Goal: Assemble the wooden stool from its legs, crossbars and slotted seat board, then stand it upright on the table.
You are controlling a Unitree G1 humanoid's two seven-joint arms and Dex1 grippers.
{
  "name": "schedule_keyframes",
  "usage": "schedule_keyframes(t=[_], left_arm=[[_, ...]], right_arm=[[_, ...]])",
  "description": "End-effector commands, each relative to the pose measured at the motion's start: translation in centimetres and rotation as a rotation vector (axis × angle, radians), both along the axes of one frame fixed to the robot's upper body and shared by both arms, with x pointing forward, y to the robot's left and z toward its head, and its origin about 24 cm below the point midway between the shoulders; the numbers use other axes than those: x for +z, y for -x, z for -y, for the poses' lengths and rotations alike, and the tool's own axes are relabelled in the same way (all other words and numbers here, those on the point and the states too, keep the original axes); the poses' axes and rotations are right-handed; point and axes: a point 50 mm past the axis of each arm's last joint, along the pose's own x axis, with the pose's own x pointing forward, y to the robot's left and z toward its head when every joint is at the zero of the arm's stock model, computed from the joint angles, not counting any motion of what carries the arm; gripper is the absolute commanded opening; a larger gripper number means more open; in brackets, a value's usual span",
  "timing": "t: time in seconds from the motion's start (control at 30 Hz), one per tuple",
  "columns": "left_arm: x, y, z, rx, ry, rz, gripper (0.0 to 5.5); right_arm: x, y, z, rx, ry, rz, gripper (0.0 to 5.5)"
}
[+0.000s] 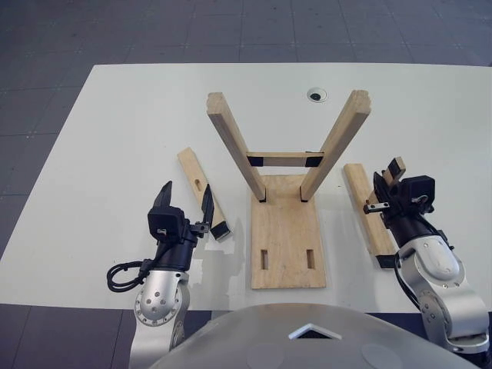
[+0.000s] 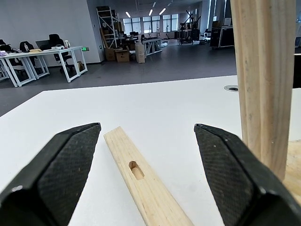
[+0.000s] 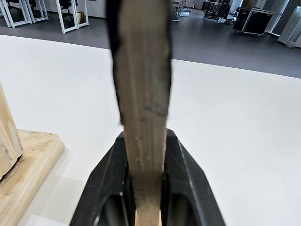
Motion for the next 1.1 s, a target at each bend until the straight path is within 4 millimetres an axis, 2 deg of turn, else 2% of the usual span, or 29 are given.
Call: schedule_keyframes(t=[0.03,0.27,0.57,0.77,1.1], left_arm=[[0.1,0.0,0.1,-0.004,-0.007,-0.008,3.69],[0.1,0.0,0.1,-0.004,-0.009,-0.007,3.69],[0.1,0.0,0.1,-0.007,-0.01,-0.007,3.69],[0.2,0.1,0.0,-0.006,-0.011,-0.008,3.69],[0.2,-0.1,0.0,-0.011,-0.008,-0.008,3.69]], right_arm=[[-0.3,0.2,0.0,-0.004,0.004,-0.005,0.41],[-1.5,0.4,0.0,-0.01,0.015,-0.042,0.41],[-4.7,0.6,-0.1,-0.056,0.002,-0.101,0.41],[-7.0,3.0,-1.3,-0.078,-0.032,-0.146,0.41],[-10.9,4.1,-0.7,-0.125,-0.039,-0.273,0.41]])
